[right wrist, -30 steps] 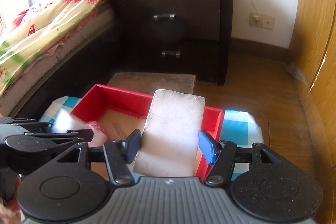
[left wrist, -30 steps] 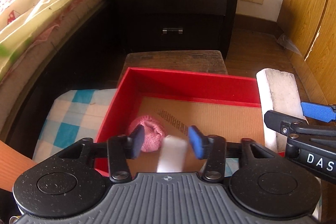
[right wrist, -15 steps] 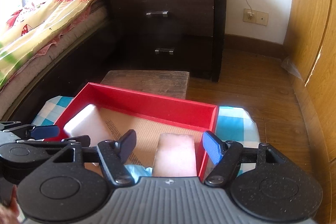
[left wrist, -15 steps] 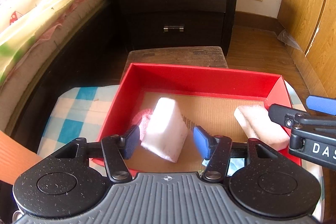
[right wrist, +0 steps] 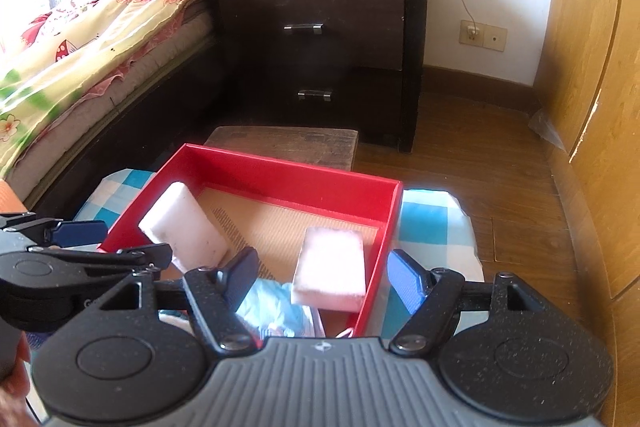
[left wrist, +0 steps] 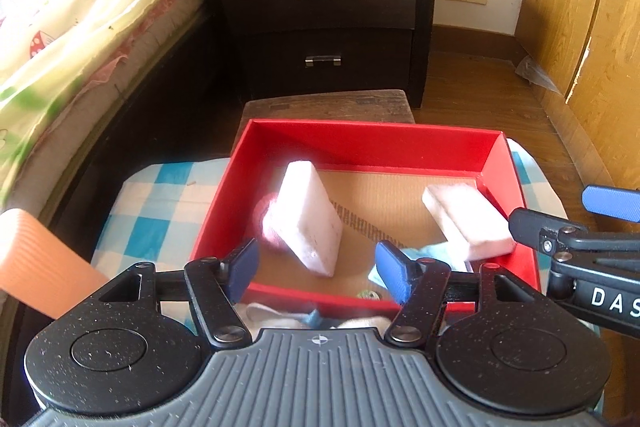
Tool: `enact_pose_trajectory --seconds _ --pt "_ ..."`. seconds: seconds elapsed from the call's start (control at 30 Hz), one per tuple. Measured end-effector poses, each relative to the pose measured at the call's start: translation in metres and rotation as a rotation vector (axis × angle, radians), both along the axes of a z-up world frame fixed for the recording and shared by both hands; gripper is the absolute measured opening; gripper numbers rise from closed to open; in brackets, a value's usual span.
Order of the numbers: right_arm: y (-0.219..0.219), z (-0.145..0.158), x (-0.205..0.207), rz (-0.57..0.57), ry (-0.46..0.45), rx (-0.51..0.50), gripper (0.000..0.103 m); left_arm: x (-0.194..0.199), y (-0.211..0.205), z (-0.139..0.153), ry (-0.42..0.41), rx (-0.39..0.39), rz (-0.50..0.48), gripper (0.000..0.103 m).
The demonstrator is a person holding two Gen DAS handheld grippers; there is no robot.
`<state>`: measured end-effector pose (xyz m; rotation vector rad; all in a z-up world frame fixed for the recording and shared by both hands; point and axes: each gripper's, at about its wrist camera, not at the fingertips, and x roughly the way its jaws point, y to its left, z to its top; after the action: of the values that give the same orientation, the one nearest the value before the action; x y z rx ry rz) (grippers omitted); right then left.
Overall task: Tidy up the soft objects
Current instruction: 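Open the left tool over the red box while the right tool releases its white block inside, then withdraw both open tools from the red box toward the plush toys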
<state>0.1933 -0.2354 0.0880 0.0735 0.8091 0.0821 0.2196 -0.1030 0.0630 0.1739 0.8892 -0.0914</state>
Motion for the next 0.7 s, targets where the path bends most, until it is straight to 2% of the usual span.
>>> enact_pose_trajectory --seconds 0.5,0.7 --pt "-0.006 0.008 -0.043 0.008 0.013 -0.001 0.053 -0.040 0.009 0.010 0.012 -0.010 -0.007 0.067" --pt "-0.008 0.002 -0.066 0.017 0.031 0.007 0.053 -0.064 0.023 0.006 0.032 -0.004 -0.012 0.067"
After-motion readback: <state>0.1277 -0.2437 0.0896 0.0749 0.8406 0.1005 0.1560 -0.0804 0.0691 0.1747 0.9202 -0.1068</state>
